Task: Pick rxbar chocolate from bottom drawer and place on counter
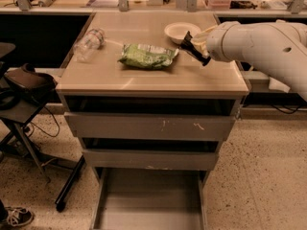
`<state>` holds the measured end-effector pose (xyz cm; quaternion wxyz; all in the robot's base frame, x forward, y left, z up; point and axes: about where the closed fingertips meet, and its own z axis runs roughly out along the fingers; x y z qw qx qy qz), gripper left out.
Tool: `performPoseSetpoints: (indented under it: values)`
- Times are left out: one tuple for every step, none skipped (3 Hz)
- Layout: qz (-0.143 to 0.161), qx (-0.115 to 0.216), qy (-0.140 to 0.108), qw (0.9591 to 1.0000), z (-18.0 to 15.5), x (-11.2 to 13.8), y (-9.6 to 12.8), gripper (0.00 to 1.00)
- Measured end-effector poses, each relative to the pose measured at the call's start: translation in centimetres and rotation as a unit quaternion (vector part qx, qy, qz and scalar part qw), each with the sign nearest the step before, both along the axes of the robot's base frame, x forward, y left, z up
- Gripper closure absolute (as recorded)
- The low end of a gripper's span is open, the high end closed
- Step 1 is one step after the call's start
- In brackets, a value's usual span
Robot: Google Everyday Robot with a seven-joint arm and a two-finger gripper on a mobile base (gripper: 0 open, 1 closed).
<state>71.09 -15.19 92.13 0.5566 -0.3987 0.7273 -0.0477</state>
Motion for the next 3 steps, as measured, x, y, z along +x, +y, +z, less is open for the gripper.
performPoseSetpoints:
  values:
    - [0.000, 0.000, 0.000, 1.0000, 0.00, 0.00, 0.00, 0.35]
    - [0.000, 0.000, 0.000, 1.0000, 0.00, 0.00, 0.01, 0.11]
    - [0.000, 0.000, 0.000, 1.0000, 0.00, 0.00, 0.01, 0.00]
